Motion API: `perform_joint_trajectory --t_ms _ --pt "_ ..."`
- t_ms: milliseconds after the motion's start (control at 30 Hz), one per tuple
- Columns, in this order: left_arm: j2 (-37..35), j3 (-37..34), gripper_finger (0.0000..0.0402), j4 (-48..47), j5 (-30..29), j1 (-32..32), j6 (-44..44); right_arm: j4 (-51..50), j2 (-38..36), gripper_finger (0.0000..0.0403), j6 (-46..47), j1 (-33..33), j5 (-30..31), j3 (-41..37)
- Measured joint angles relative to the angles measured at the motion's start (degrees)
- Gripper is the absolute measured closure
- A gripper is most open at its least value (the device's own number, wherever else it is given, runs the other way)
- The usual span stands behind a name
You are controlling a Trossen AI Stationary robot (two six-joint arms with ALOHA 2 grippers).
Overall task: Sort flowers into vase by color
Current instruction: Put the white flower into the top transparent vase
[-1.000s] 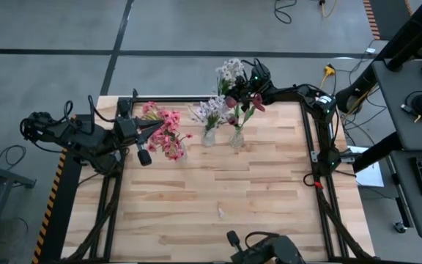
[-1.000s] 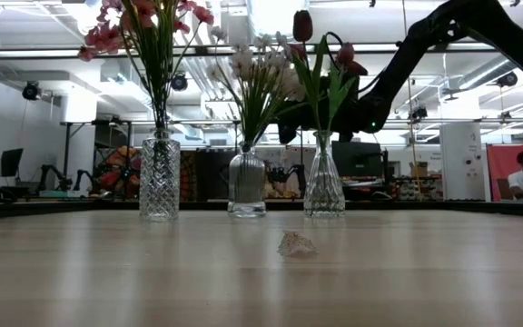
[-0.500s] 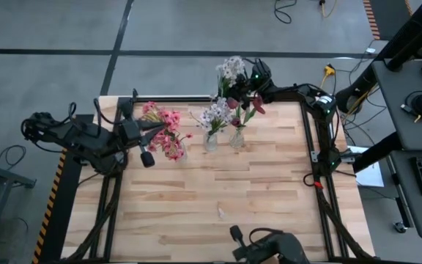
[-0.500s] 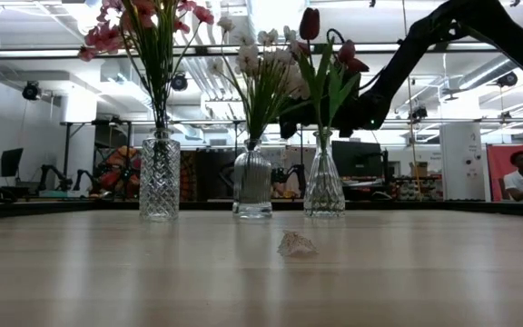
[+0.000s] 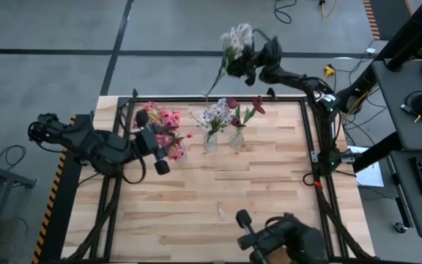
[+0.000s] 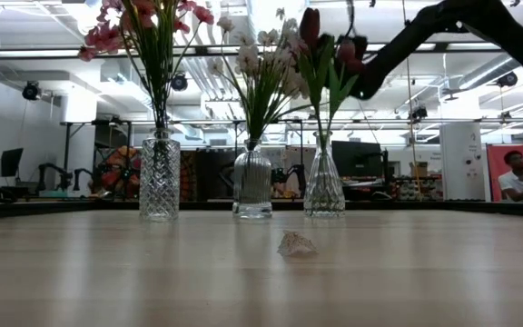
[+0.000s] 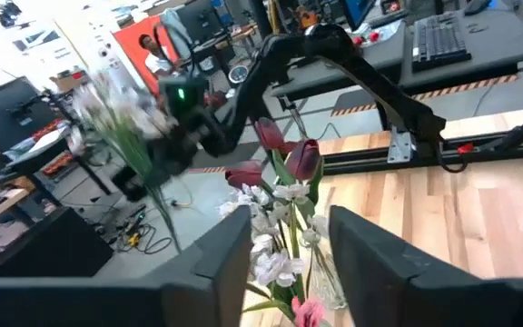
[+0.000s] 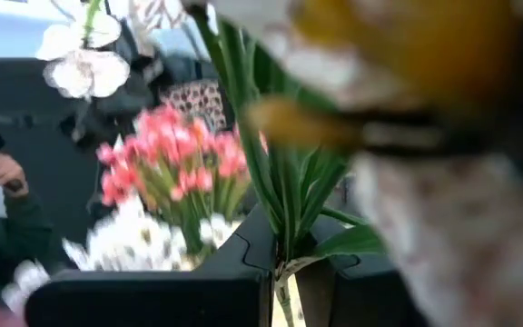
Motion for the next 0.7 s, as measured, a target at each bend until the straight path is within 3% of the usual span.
perform_joint_trajectory --t_ms 233,433,700 --pt "6.1 6.03 0.022 -1.06 -3.63 -5.6 -0.6 -0.36 -2.09 0.0385 11.1 -2.09 -0.52 13.15" --pt "13.26 11.02 0.0216 -0.95 -9.88 -11.1 -2.65 -3.27 -2.75 0.0385 20.39 -2.08 -1.52 24.61" --pt "23.85 14.42 0.0216 -0.95 -12.47 -13.8 -9.79 -12.06 -2.84 0.0385 22.12 -0.2 -0.7 33.85"
